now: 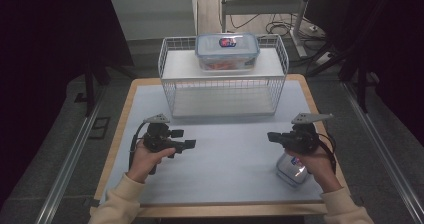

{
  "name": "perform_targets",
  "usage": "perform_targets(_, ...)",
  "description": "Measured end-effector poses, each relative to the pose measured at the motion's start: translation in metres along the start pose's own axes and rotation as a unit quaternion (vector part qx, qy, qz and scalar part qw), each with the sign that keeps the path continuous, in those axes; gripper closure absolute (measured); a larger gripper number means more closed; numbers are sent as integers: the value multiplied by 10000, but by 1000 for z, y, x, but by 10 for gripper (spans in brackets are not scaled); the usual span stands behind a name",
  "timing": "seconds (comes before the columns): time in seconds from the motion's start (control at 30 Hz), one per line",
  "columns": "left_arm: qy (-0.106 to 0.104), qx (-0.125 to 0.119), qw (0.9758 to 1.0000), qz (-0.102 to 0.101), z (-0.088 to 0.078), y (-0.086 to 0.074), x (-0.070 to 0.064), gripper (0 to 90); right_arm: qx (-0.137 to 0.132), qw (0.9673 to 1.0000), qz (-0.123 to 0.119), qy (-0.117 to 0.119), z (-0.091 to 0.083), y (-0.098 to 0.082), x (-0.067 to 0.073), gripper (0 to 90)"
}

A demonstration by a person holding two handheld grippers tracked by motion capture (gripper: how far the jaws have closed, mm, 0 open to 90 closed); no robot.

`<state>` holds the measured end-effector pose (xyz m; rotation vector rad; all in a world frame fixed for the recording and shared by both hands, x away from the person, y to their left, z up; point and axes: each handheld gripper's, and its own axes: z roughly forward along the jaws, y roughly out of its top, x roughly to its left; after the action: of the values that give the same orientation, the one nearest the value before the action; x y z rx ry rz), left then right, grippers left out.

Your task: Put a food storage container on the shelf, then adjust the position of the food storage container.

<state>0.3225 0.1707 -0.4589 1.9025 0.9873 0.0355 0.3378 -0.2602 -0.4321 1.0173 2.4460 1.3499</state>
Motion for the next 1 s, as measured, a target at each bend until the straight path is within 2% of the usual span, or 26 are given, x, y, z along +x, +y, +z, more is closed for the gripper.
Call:
perform_targets(0.33,28,138,9999,24,6,-9,-2,237,44,9998,159,-98,-15,-29,-5,897)
perform_targets(0.63,45,128,9999,30,4,-9,-2,236,-24,9998,151,-113,-27,-36,0,897)
perform_targets(0.83,20,127,9999,46,2,-9,-5,235,37,9996,85,-280,-35,-41,2,897)
perform_targets(1.0,-2,151,9999,58,3,-10,-5,234,13,9988,121,-472,-56,-57,3,897)
